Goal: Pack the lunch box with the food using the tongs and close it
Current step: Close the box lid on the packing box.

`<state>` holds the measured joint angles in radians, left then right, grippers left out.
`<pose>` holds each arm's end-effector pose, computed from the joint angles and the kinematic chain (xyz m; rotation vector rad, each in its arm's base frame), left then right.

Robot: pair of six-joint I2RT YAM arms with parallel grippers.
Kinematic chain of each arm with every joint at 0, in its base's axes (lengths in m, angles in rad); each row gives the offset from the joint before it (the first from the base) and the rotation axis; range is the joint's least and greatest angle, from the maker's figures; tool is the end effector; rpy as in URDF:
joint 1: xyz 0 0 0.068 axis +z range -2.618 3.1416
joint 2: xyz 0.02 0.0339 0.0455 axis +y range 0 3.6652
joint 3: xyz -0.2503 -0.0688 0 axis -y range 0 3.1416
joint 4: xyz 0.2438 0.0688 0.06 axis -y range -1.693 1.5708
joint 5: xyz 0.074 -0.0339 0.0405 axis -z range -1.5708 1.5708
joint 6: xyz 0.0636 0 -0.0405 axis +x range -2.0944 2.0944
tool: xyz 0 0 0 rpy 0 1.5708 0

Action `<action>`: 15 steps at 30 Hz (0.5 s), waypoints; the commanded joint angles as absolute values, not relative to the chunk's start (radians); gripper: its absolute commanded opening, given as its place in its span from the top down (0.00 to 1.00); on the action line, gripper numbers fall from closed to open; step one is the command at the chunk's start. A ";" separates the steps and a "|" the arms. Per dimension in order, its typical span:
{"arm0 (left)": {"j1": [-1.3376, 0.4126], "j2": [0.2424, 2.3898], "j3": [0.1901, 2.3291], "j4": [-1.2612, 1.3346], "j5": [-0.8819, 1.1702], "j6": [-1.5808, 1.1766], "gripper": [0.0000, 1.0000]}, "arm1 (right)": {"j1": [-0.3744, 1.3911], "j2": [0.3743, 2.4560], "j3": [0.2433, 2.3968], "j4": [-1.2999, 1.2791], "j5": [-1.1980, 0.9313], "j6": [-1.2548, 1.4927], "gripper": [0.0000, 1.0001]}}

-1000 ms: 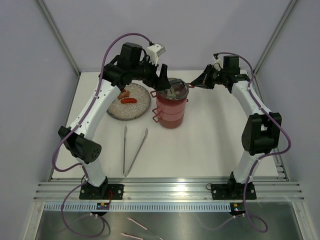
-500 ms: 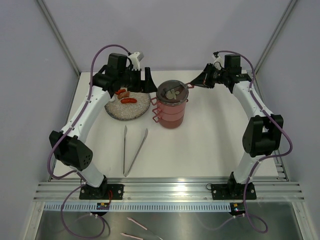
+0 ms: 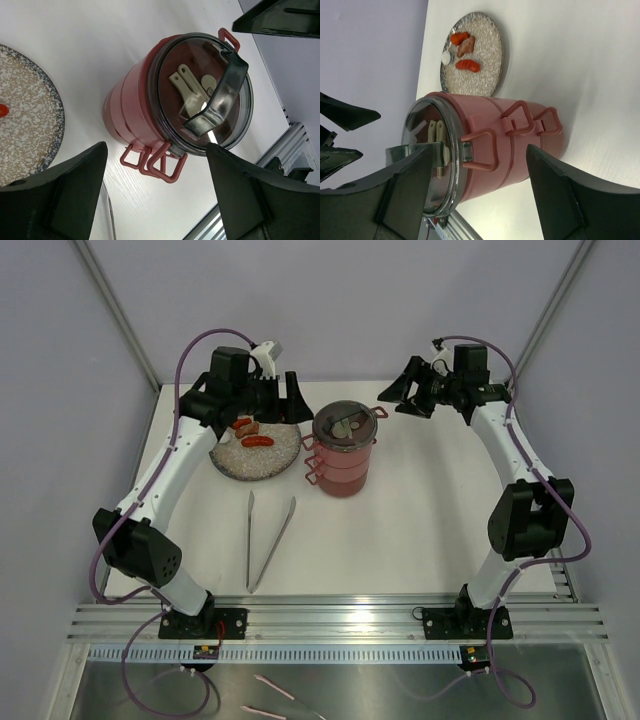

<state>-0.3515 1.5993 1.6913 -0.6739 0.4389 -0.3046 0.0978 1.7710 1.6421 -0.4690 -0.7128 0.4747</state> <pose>0.3421 -0.1543 0.3735 0.3157 2.1904 -0.8456 0.4141 0.0824 0.3182 -0.0131 2.2049 1.0957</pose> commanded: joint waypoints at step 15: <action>-0.250 1.857 1.842 -0.537 0.396 -0.518 1.00 | 0.342 1.562 1.658 -0.684 -0.249 0.400 1.00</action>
<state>-0.2405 1.7832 1.7859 -0.5674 0.3588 -0.4847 0.3206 1.5757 1.6646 -0.6361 -0.3454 0.4171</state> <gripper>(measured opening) 0.002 0.018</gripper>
